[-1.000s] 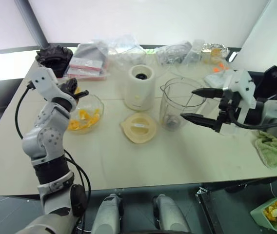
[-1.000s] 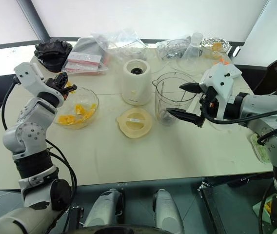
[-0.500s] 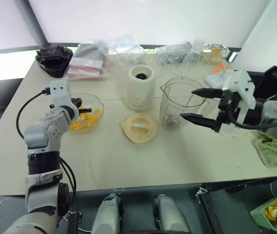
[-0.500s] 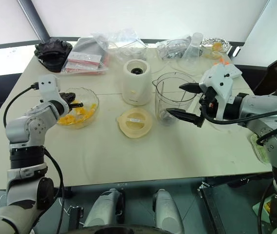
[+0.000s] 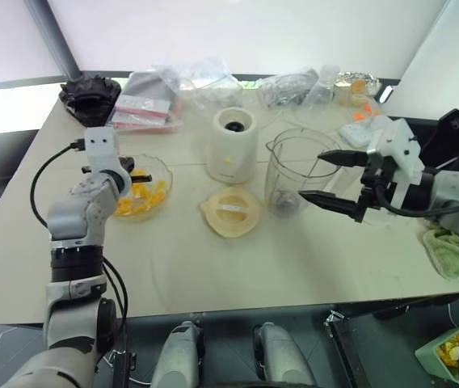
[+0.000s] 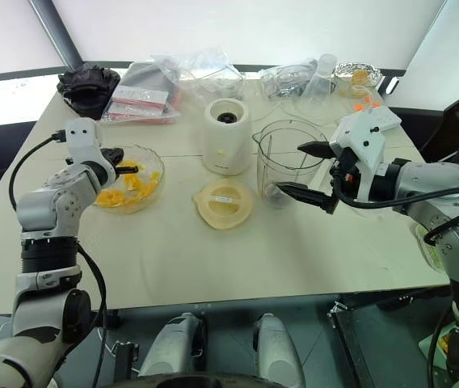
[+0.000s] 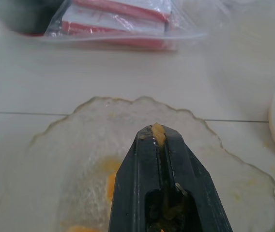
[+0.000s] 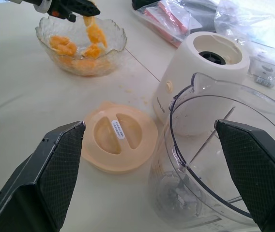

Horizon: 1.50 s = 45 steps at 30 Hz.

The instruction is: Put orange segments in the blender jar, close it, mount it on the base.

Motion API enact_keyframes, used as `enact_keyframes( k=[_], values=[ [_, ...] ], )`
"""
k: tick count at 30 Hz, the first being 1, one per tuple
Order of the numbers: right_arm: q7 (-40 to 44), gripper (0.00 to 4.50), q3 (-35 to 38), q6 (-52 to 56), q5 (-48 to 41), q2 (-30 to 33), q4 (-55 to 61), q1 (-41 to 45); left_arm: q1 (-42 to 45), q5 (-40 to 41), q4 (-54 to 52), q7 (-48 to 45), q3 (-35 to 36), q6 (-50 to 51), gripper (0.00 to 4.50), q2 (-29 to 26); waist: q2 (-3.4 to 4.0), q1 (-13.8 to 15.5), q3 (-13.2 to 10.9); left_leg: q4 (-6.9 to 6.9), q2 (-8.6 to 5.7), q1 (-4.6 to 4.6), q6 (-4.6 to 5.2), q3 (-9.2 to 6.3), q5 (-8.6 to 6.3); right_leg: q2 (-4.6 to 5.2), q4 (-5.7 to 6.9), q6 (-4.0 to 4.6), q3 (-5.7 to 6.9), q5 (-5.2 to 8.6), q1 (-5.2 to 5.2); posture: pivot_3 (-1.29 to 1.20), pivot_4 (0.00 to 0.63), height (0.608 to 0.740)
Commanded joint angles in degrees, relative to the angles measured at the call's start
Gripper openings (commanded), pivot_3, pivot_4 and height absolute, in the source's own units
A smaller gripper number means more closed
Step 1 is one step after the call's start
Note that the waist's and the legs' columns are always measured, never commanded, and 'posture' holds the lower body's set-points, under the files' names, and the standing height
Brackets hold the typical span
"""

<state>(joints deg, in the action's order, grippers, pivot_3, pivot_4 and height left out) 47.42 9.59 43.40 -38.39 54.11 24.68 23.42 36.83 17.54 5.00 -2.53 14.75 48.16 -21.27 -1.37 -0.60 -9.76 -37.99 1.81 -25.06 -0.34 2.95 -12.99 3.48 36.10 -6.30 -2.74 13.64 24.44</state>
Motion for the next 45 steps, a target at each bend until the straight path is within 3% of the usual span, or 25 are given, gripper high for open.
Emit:
enact_keyframes(
  k=[1,16,26,35,45],
  values=[
    [0.18,4.50,1.31,-1.06,0.20,0.17,1.02,1.12,1.59,-0.15,-2.82,-0.76,0.20,-2.52,0.04,0.06,0.00,0.00,0.00,0.00,0.01,0.00,0.00,-0.01,0.00,0.01,0.00,0.00,0.00,0.00,0.00,0.00,0.150,0.740],
    [0.67,4.50,1.26,-0.74,0.16,0.33,1.17,1.27,3.70,0.75,-4.46,-2.67,0.40,-4.39,0.04,0.94,0.00,-0.03,0.00,0.00,-0.05,-0.02,0.01,0.01,0.00,0.00,-0.01,0.00,0.00,0.00,0.00,0.00,0.150,0.740],
    [0.26,4.50,1.59,-0.47,0.07,0.35,1.63,0.82,11.59,3.35,-3.37,-9.35,-2.49,-7.58,0.04,2.74,-0.03,0.11,-0.02,-0.03,-0.10,-0.11,0.01,0.03,0.00,-0.04,-0.06,-0.01,0.06,0.00,0.01,0.00,0.150,0.740],
    [-2.25,4.50,4.61,0.40,-0.73,0.35,4.84,-2.70,24.92,5.22,5.78,-17.53,-5.45,-10.41,0.04,4.95,-0.04,0.17,-0.02,-0.03,-0.10,-0.17,0.01,-0.01,0.00,-0.13,-0.08,-0.02,0.06,0.01,0.02,0.00,0.150,0.740],
    [-10.24,4.50,12.81,3.86,-3.17,-2.49,14.85,-12.31,42.73,4.30,28.63,-32.62,-9.92,-20.52,0.04,12.71,-0.06,0.48,-0.04,-0.03,-0.15,-0.27,0.03,-0.07,-0.01,-0.21,-0.16,-0.04,0.05,0.03,0.08,0.00,0.150,0.740]
  ],
)
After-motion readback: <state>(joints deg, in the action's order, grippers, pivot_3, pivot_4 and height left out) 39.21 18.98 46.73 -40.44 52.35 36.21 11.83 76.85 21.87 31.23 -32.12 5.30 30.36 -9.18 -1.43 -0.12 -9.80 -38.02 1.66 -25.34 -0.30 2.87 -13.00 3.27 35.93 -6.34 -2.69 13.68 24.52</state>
